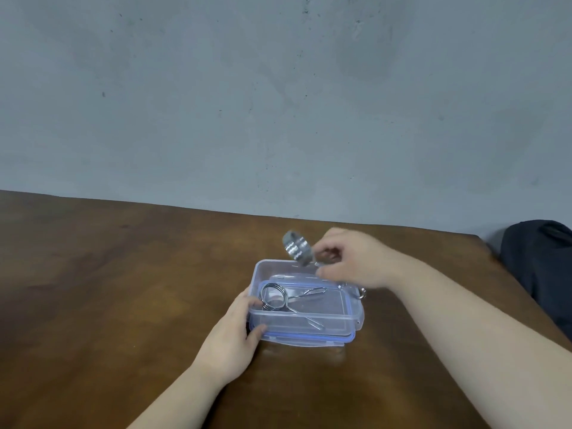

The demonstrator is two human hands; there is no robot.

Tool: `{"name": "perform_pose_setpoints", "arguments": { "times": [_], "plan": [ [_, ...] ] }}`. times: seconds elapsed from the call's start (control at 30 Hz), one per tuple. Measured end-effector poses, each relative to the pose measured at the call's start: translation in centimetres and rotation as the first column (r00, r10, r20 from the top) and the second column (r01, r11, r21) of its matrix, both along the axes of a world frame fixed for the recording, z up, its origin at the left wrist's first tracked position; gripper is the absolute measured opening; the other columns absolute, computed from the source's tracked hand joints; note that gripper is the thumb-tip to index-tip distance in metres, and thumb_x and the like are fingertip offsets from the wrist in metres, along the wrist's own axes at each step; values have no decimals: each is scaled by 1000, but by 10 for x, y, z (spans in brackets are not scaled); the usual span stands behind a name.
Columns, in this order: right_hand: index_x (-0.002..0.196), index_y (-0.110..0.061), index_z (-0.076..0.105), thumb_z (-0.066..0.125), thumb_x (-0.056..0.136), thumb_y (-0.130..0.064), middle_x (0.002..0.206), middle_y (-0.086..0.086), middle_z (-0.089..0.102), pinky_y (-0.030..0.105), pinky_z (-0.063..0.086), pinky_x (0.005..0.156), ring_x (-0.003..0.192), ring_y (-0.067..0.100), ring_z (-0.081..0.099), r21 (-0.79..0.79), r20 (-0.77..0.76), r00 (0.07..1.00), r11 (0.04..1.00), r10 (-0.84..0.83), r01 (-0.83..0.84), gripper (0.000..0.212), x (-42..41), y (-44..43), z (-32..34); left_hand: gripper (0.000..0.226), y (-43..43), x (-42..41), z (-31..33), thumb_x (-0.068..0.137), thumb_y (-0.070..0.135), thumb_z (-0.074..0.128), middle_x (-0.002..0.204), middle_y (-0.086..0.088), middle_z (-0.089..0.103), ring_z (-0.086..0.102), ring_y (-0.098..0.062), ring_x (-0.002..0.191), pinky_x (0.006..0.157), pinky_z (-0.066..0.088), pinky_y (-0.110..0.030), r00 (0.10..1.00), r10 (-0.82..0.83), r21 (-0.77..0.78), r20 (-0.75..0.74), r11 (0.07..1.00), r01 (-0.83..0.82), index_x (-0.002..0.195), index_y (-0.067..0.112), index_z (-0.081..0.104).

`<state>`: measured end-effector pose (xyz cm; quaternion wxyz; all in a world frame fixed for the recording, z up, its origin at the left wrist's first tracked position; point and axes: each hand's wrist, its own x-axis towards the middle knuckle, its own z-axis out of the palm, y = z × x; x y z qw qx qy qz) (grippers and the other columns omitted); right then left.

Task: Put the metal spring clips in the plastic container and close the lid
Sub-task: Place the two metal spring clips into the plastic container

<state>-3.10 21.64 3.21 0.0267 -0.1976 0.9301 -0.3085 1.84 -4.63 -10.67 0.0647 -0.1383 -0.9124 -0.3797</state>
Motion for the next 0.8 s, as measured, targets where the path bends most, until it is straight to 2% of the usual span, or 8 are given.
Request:
{"name": "perform_pose_setpoints", "arguments": {
  "times": [0.07,0.17,0.27,0.37,0.47,0.63,0.8],
  "plan": [
    [102,-31,76,77,78,-30,100,-12,57,27,51,85,87,9,60,160,65,996,985,58,-68,24,-3,-16,-12,40,0,0,1,90,21,66,137,35,35,58,-6,93,72,41,-16,1000,-3,1,8,1000,3,105,46,38],
    [106,-26,75,73,80,-32,108,-5,58,34,51,83,91,17,59,347,122,990,931,73,-112,27,-9,-31,-30,38,-1,1,2,89,21,66,131,28,42,56,1,88,67,40,-13,1000,-2,-8,2,1000,2,103,43,39],
    [97,-24,72,65,69,-46,107,5,66,44,57,83,95,27,66,418,160,987,904,21,-87,36,-15,-39,-41,38,-1,1,4,90,20,65,128,34,40,56,-1,90,69,40,-12,1000,-14,-4,-8,1000,14,100,44,37],
    [87,-23,69,63,72,-45,101,2,64,40,55,72,89,27,66,504,159,986,855,46,-121,27,-18,-43,-48,36,-1,1,5,89,20,65,125,44,37,56,-2,96,77,46,-21,1000,-27,6,-6,1000,27,99,43,38],
    [93,-19,70,66,80,-37,103,-1,56,45,58,79,88,27,63,553,137,987,821,78,-142,23,-19,-43,-55,33,-2,-1,3,89,20,65,132,37,37,57,-5,96,77,47,-26,1000,-10,-3,-9,1000,10,99,38,40],
    [107,-21,70,68,85,-45,101,-2,50,39,50,80,92,20,49,558,60,989,817,137,-147,33,-20,-42,-67,34,-2,-3,0,89,20,65,131,26,44,55,-2,82,67,40,-19,1000,-14,-20,-14,1000,14,95,39,37],
    [101,-21,71,66,86,-51,103,1,53,41,52,76,95,21,53,564,22,992,818,122,-113,33,-13,-36,-69,35,-2,-3,0,89,20,66,138,27,40,57,-6,95,75,46,-24,1000,-15,-16,-26,1000,14,96,40,37]
  ]
}}
